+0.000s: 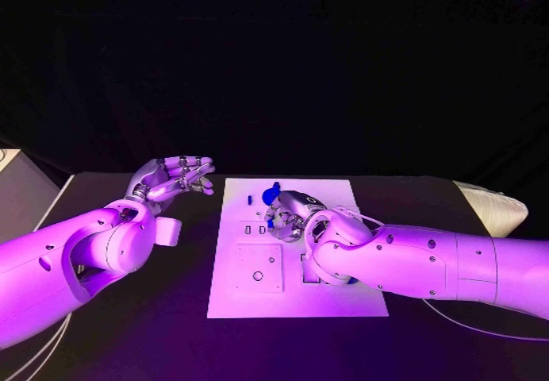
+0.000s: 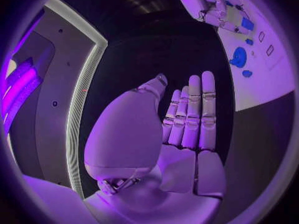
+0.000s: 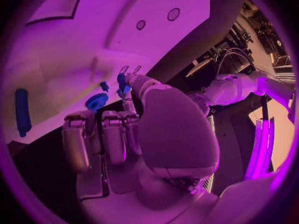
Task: Assemble the parts on the task board
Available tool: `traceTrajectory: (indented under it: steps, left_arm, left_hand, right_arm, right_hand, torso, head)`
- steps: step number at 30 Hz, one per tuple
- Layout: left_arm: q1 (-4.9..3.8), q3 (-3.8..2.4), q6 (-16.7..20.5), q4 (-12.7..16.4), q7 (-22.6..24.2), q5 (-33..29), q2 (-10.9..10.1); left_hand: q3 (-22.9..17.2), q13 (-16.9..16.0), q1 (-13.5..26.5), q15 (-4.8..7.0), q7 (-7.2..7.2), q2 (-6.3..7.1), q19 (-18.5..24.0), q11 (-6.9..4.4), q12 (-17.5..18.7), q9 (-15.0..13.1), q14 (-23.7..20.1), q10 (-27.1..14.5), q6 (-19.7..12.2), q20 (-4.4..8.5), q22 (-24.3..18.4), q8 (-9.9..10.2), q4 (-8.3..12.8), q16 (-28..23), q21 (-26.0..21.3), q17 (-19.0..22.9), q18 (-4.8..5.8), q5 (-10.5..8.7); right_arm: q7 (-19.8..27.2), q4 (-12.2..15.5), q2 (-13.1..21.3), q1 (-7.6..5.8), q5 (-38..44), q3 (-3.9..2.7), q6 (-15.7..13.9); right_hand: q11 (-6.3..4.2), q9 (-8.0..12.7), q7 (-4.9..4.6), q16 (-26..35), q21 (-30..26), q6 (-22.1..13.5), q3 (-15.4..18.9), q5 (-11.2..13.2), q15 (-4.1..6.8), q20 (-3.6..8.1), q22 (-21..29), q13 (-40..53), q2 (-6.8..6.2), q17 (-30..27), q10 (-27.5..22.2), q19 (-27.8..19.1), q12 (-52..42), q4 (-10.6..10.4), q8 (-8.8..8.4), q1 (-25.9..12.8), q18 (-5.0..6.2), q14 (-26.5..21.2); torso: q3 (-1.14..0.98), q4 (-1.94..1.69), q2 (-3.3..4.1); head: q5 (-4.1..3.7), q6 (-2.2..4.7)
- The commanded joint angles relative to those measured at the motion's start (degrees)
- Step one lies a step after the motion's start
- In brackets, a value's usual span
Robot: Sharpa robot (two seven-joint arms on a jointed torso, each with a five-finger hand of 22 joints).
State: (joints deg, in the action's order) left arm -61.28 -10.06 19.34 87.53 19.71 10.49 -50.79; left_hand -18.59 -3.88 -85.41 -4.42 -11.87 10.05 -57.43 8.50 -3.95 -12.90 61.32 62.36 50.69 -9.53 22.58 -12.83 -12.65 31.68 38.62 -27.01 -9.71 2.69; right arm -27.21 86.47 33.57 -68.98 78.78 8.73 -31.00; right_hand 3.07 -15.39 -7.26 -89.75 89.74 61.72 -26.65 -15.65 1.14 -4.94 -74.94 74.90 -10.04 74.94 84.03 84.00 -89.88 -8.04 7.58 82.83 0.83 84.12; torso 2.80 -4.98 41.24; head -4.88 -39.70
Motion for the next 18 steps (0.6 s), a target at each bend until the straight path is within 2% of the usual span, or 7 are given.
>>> traceTrajectory:
  steps: [1, 7, 14, 18]
  left_arm:
    - [0.00, -0.02, -1.0, -0.1, 0.2, -0.4, 0.2]
    - [0.00, -0.01, -1.0, -0.1, 0.2, -0.4, 0.2]
    - [0.00, -0.01, -1.1, -0.2, 0.2, -0.4, 0.2]
    - [0.01, -0.01, -1.1, -0.2, 0.2, -0.4, 0.2]
  left_hand:
    - [-0.2, -0.1, 0.2, -0.06, -0.24, -0.14, 0.4, 0.03, 0.1, 0.1, -0.3, -0.5, 0.2, 0.00, 0.1, 0.2, 0.0, 0.3, 0.1, -0.1, -0.59, 0.12]
    - [-0.3, -0.1, 0.2, -0.06, -0.21, -0.15, 0.6, 0.02, 0.1, 0.1, -0.3, -0.5, 0.3, -0.02, 0.2, 0.2, 0.0, 0.4, 0.4, -0.1, -0.60, 0.12]
    - [-0.3, -0.1, 0.2, -0.06, -0.21, -0.15, 0.6, 0.02, 0.1, 0.1, -0.3, -0.5, 0.3, -0.02, 0.2, 0.2, 0.0, 0.4, 0.4, -0.1, -0.60, 0.12]
    - [-0.3, -0.1, 0.2, -0.06, -0.21, -0.15, 0.6, 0.02, 0.1, 0.1, -0.3, -0.5, 0.3, -0.02, 0.2, 0.2, 0.0, 0.4, 0.4, -0.1, -0.60, 0.12]
  right_arm:
    - [-2.1, 0.0, -0.4, 0.28, 2.5, 0.00, -1.1]
    - [-2.4, -0.3, -1.2, 0.54, 2.8, 0.02, -1.0]
    - [-2.6, -0.8, -1.7, 0.92, 3.4, 0.03, -1.1]
    - [-2.7, -0.9, -1.7, 1.02, 3.7, 0.04, -1.1]
  right_hand:
    - [-0.52, -1.0, 0.01, -0.1, 0.3, 0.2, -0.4, -0.3, 0.30, 0.38, -15.1, 15.1, 0.20, 14.6, 6.0, 6.0, -0.1, 0.0, 0.97, -0.9, -0.83, 5.8]
    - [-0.52, -1.0, 0.01, -0.1, 0.3, 0.2, -0.4, -0.3, 0.30, 0.38, -15.1, 15.1, 0.10, 14.6, 6.0, 6.0, -0.1, 0.1, 1.01, -1.1, -0.83, 5.8]
    - [-0.53, -1.1, 0.04, -0.1, 0.3, 0.2, -0.5, -0.3, 0.31, 0.39, -15.1, 15.1, -0.07, 14.5, 6.0, 6.0, -0.1, 0.1, 1.08, -1.4, -0.83, 5.8]
    - [-0.54, -1.1, 0.04, -0.1, 0.3, 0.2, -0.5, -0.3, 0.31, 0.39, -15.1, 15.1, -0.12, 14.6, 6.0, 6.0, -0.1, 0.1, 1.11, -1.6, -0.83, 5.8]
  torso:
    - [-0.13, -0.34, 0.03]
    - [-0.08, -0.39, 0.12]
    - [-0.22, -0.31, 0.11]
    - [-0.15, -0.26, 0.10]
  head:
    - [0.03, -0.39]
    - [0.04, -0.59]
    - [0.20, -0.79]
    - [0.13, -0.83]
